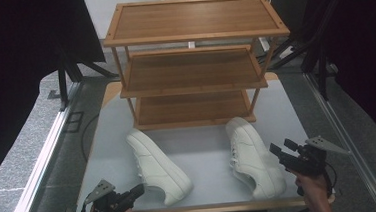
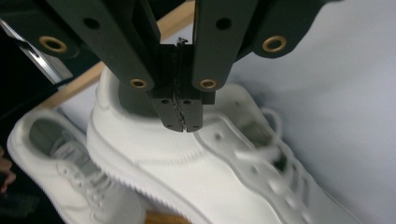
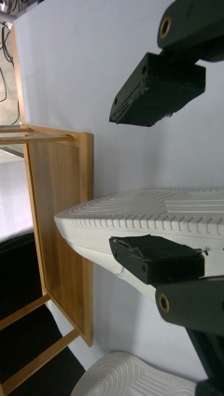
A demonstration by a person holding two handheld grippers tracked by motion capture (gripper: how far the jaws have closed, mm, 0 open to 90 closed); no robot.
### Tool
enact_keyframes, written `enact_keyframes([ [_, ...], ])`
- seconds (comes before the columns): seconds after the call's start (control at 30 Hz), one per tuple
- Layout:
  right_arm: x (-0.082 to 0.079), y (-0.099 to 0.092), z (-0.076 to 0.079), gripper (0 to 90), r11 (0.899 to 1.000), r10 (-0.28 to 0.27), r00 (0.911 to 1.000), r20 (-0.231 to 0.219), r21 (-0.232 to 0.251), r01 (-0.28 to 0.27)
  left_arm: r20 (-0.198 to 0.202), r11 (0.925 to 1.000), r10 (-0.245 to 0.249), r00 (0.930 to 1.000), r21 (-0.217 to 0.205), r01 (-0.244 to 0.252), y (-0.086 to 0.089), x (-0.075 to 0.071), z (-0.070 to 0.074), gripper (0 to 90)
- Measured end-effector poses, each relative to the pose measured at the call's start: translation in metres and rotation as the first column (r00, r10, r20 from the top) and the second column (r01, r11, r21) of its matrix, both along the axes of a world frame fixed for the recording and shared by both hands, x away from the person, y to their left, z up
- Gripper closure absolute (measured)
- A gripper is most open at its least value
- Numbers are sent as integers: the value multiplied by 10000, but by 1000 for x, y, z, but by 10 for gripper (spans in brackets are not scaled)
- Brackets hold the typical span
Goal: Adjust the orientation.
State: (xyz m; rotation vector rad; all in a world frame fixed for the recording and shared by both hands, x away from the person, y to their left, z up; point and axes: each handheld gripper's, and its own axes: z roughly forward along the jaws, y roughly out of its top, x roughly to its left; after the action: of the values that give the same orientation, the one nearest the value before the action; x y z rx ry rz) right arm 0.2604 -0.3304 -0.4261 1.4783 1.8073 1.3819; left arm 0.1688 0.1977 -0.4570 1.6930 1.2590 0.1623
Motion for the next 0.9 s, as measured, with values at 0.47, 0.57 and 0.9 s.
enact_keyframes([
  [0.47, -8, -10, 0, 339, 9992, -405, 9992, -18, 18, 405, -576, 9984, -554, 9968, 97, 560, -21, 11, -20, 896],
  [0.57, -9, -9, -1, 338, 9991, -413, 9991, -68, 55, 414, -498, 9980, -600, 9970, 149, 608, -24, 15, -19, 896],
  [0.9, -10, -11, -2, 338, 9987, -515, 9986, -141, 46, 516, -510, 9973, -710, 9962, 174, 719, -30, 24, -17, 897],
])
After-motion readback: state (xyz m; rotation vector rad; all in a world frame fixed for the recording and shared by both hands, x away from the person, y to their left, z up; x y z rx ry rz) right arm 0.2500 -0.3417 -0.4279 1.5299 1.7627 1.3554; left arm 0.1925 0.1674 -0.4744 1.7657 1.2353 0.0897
